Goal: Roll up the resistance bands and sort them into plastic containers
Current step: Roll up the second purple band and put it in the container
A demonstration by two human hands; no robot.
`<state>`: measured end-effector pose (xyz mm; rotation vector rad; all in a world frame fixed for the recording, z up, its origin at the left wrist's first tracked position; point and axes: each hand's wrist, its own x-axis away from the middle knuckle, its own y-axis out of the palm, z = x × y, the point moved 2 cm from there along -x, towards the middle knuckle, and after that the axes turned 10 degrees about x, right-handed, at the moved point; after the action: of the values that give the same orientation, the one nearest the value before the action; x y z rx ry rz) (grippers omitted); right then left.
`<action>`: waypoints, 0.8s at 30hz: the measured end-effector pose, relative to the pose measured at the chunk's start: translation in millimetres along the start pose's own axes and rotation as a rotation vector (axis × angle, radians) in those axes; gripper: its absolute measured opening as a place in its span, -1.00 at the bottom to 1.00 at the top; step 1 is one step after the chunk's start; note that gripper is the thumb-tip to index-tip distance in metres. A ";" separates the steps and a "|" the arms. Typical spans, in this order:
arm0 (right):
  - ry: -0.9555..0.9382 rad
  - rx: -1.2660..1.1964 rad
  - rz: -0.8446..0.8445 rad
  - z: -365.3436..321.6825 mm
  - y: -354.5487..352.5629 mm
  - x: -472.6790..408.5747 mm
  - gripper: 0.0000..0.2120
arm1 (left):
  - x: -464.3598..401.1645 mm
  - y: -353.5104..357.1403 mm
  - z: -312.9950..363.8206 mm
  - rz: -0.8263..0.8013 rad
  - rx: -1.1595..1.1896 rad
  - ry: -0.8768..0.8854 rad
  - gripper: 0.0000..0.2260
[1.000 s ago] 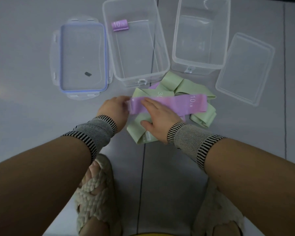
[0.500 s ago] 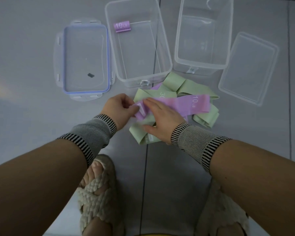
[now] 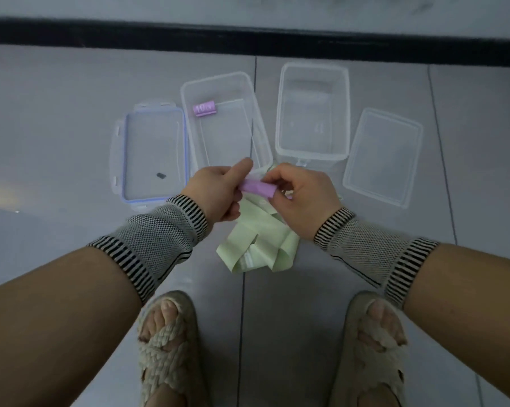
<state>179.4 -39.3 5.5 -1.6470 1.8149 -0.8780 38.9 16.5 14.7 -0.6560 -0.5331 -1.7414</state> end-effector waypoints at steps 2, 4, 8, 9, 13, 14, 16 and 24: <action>0.017 -0.049 -0.018 -9.5 -24.5 -1.1 -0.88 | 13.6 3.4 25.0 -0.010 -0.103 0.096 -0.72; 0.047 -0.106 -0.036 -20.4 -52.3 -2.7 -0.79 | 30.1 7.5 50.5 -0.028 -0.205 0.230 -0.80; 0.129 -0.257 -0.023 -50.0 -106.3 -1.0 -0.81 | 74.4 15.1 96.2 -0.113 -0.316 0.444 -0.68; 0.146 -0.299 -0.030 -60.2 -117.7 1.2 -0.83 | 87.5 17.3 106.9 -0.153 -0.335 0.489 -0.63; 0.191 -0.451 -0.007 -102.6 -164.2 10.9 -0.84 | 141.8 30.5 148.1 -0.235 -0.304 0.611 -0.65; 0.211 -0.487 0.015 -111.8 -176.0 14.5 -0.82 | 155.8 34.7 156.5 -0.227 -0.264 0.629 -0.72; 0.225 -0.512 0.051 -131.3 -197.7 25.3 -0.84 | 183.8 41.6 170.6 -0.158 -0.212 0.690 -0.84; 0.199 -0.700 0.167 -196.9 -247.5 83.0 -0.85 | 277.7 41.8 187.0 -0.132 0.027 0.745 -0.81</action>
<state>181.5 -110.5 324.6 -1.7976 2.5522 -0.3463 52.8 -70.3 340.4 0.0758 -0.0766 -1.9372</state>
